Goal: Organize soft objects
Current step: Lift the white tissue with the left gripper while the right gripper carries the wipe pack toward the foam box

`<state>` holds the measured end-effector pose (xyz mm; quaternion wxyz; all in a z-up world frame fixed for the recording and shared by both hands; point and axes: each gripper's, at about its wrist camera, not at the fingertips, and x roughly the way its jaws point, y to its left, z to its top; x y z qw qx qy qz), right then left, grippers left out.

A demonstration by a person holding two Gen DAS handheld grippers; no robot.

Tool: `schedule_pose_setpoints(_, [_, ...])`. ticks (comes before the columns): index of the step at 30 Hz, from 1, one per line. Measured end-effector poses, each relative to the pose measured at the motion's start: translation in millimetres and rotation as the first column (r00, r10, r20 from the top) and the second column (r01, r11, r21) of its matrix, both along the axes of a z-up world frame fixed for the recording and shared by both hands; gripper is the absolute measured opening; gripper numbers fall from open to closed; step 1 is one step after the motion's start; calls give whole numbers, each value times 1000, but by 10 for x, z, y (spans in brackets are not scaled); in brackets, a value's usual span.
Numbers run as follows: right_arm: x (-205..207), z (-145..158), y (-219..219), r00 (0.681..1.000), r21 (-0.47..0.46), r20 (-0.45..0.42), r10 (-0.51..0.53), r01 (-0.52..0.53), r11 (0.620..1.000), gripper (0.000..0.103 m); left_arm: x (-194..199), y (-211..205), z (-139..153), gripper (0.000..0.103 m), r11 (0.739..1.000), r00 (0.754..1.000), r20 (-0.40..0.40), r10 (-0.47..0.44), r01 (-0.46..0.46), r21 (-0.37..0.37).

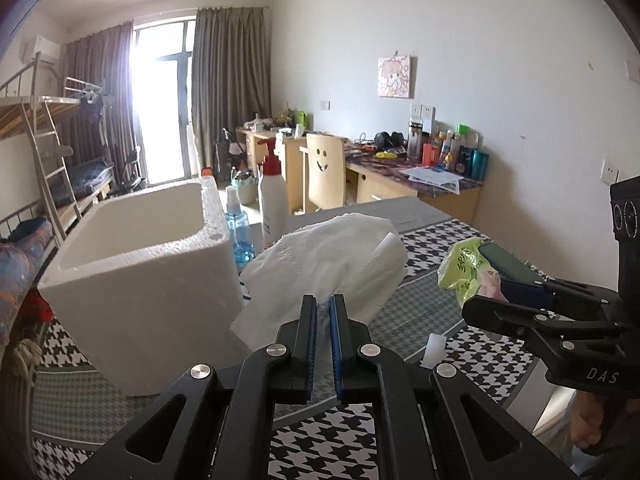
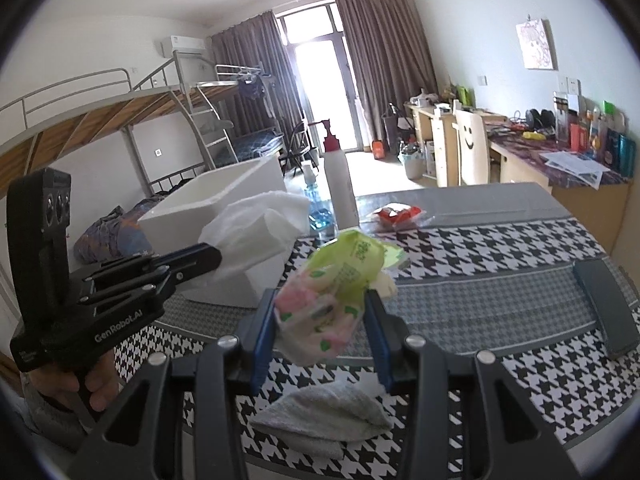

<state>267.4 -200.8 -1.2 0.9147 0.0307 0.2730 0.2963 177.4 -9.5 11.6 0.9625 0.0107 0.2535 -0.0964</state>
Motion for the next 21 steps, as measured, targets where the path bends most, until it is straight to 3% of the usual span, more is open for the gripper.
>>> schedule_pose_setpoints(21, [78, 232, 134, 995, 0, 84, 44, -44, 999, 47, -4, 97, 251, 7, 1000, 997, 79, 11, -13, 16])
